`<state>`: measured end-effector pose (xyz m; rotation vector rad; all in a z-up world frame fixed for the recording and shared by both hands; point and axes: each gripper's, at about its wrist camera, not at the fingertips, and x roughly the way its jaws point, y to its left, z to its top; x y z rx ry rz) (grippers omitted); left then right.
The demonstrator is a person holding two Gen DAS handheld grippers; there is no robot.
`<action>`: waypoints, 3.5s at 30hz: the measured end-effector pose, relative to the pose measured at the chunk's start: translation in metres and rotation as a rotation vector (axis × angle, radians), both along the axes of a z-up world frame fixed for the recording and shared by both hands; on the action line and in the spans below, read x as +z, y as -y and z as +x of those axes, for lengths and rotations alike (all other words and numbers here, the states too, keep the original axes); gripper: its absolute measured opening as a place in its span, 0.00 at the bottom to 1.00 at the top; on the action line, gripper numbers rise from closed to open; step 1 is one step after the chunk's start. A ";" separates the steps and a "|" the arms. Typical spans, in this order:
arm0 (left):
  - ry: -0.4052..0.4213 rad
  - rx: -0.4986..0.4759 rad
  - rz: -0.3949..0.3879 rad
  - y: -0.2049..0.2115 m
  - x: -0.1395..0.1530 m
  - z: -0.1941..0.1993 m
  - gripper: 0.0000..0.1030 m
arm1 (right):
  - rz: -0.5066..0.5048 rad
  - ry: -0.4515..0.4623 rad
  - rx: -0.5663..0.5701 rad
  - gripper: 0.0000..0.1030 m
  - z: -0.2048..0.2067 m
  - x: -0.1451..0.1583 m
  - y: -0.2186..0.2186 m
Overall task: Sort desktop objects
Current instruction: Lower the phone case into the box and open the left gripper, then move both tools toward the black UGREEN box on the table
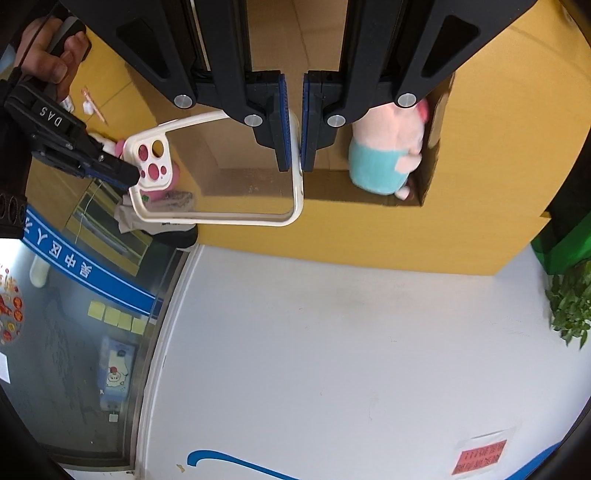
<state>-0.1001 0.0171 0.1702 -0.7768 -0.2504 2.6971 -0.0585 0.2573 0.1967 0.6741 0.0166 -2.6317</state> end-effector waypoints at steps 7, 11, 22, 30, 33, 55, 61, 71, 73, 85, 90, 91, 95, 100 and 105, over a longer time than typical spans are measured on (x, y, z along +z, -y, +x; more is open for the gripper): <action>-0.008 0.003 -0.031 -0.014 0.030 -0.070 0.04 | -0.014 0.013 -0.001 0.11 -0.063 0.019 -0.012; 0.072 0.013 -0.050 -0.023 0.014 -0.117 0.04 | -0.008 0.036 -0.023 0.10 -0.109 0.022 -0.018; 0.406 0.048 -0.227 -0.057 -0.109 -0.215 0.03 | -0.041 0.407 -0.053 0.10 -0.225 -0.114 -0.027; 0.519 0.060 -0.414 -0.088 -0.162 -0.233 0.03 | -0.045 0.576 -0.087 0.09 -0.244 -0.196 -0.026; 0.517 0.067 -0.449 -0.092 -0.163 -0.232 0.04 | -0.052 0.608 -0.087 0.14 -0.246 -0.211 -0.025; -0.006 0.006 -0.146 -0.036 -0.053 0.078 0.00 | 0.139 0.184 -0.172 0.06 0.050 -0.084 -0.031; -0.014 0.097 -0.105 -0.034 -0.044 0.129 0.99 | 0.166 0.157 -0.144 0.98 0.080 -0.062 -0.023; -0.056 0.087 -0.120 -0.031 -0.034 0.165 1.00 | 0.137 0.132 -0.123 0.99 0.116 -0.053 -0.018; -0.044 0.090 -0.116 -0.029 -0.036 0.173 1.00 | 0.133 0.133 -0.120 0.99 0.121 -0.055 -0.020; 0.036 0.015 -0.167 -0.031 -0.060 0.188 1.00 | 0.093 0.266 -0.012 0.99 0.151 -0.107 -0.052; 0.011 0.107 -0.151 0.018 -0.045 0.189 1.00 | 0.079 0.365 0.007 0.99 0.158 -0.146 -0.065; 0.007 0.128 -0.131 0.031 -0.038 0.192 1.00 | 0.060 0.376 0.001 0.99 0.158 -0.150 -0.068; -0.005 0.208 -0.094 0.070 -0.021 0.209 1.00 | -0.002 0.421 0.010 0.99 0.153 -0.159 -0.080; -0.026 0.275 -0.146 0.089 -0.015 0.236 1.00 | 0.000 0.464 0.048 0.99 0.156 -0.172 -0.070; 0.086 0.109 -0.036 0.062 -0.041 0.233 1.00 | 0.002 0.487 0.100 0.99 0.162 -0.180 -0.055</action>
